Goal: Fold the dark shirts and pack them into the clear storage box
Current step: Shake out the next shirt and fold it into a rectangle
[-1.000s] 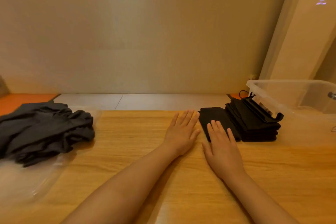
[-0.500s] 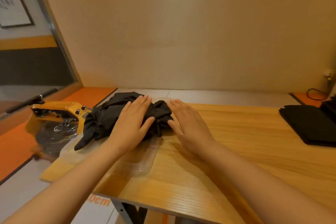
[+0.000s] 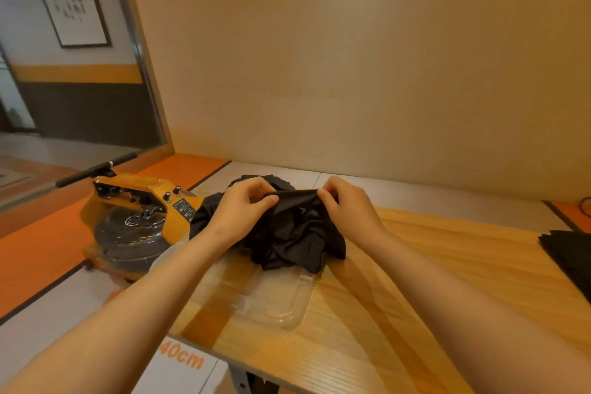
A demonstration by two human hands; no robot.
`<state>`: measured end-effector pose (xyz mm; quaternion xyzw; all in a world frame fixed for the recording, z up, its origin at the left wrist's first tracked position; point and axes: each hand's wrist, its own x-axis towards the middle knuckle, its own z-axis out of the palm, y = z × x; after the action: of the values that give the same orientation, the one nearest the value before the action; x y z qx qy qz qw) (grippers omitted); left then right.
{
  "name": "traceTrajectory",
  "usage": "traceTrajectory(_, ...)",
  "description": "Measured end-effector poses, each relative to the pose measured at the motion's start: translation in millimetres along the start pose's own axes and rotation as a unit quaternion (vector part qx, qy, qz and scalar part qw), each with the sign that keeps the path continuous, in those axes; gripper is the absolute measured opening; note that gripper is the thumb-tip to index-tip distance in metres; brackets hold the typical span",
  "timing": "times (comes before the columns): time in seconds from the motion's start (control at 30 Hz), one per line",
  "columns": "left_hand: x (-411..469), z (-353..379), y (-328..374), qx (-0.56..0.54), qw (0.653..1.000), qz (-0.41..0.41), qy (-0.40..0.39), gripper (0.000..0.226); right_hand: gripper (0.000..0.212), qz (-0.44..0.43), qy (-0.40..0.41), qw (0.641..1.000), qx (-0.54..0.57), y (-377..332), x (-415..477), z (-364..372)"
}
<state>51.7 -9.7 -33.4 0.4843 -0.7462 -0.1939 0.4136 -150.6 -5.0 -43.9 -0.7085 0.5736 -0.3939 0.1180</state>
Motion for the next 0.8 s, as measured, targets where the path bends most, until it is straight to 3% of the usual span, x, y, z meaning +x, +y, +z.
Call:
traceTrajectory(0.27, 36, -28, 105, -0.061, 0.997, 0.044, 0.031, 0.014, 0.024, -0.033, 0.125, 0.986, 0.101, -60, 24, -88)
traceTrajectory(0.5, 41, -42, 222, -0.012, 0.984, 0.169, 0.051, 0.029, 0.033, -0.112, 0.290, 0.950, -0.011, -98, 9, -206)
traceTrajectory(0.63, 44, -42, 264, 0.025, 0.973, 0.225, 0.040, 0.037, 0.042, -0.144, 0.320, 0.935, -0.050, -102, -3, -258)
traceTrajectory(0.8, 47, -23, 296, 0.010, 0.976, 0.219, -0.017, 0.047, 0.046, -0.141, 0.314, 0.936, -0.075, -85, -15, -293)
